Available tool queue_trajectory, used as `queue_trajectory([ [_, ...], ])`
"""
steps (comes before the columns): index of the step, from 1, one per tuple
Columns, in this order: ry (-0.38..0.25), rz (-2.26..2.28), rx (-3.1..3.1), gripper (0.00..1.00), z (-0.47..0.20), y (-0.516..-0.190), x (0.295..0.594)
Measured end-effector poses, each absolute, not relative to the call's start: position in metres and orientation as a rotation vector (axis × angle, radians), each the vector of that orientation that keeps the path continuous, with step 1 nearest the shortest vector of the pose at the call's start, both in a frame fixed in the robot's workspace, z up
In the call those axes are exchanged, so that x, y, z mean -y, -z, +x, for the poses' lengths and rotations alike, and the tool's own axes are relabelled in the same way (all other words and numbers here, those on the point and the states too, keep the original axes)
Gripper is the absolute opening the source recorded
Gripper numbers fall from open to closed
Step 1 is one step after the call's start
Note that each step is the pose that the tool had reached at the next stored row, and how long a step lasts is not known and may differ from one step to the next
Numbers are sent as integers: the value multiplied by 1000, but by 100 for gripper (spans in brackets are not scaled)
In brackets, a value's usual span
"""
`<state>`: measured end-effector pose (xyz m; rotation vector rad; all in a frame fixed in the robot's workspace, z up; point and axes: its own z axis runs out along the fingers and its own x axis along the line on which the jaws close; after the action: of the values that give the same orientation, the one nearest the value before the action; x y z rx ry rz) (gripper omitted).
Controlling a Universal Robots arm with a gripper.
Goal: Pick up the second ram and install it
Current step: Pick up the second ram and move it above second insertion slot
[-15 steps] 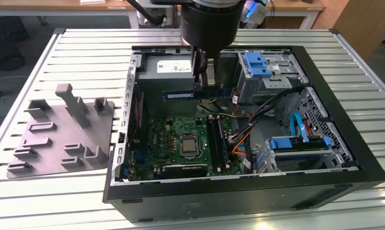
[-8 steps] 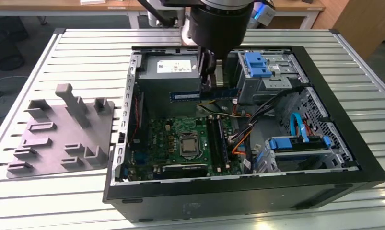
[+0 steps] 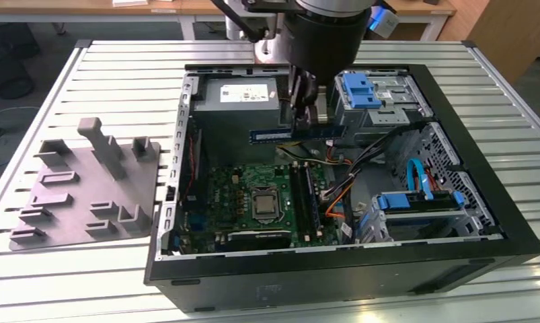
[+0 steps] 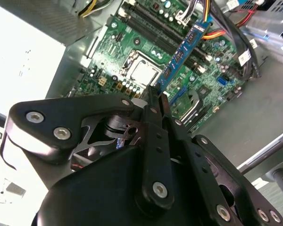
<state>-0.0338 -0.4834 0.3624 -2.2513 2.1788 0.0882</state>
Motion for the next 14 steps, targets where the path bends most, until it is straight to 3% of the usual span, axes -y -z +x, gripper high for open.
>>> queue_trajectory([
  [14,-89,-2252,-2179,14,-16,-351,483],
])
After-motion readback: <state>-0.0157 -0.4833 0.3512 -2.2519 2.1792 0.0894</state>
